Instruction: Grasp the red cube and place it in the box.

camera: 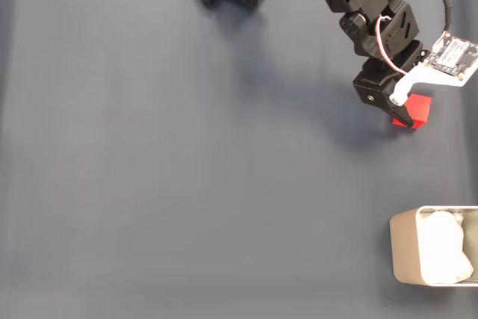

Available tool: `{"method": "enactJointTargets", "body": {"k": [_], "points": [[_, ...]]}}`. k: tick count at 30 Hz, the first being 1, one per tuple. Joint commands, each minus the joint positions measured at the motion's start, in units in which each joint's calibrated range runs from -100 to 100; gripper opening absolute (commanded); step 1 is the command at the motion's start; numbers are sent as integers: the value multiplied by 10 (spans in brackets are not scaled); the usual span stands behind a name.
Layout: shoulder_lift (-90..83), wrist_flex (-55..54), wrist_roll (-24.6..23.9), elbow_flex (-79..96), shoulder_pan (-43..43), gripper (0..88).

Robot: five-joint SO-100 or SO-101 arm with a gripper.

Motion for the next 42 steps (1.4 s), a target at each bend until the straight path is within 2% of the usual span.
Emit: {"method": "enactJointTargets", "body": {"k": [1, 27, 42], "points": [[-39, 1, -1, -3, -8, 343], [-88, 32, 19, 43, -7, 318], [-57, 28, 21, 6, -5, 252]]}}
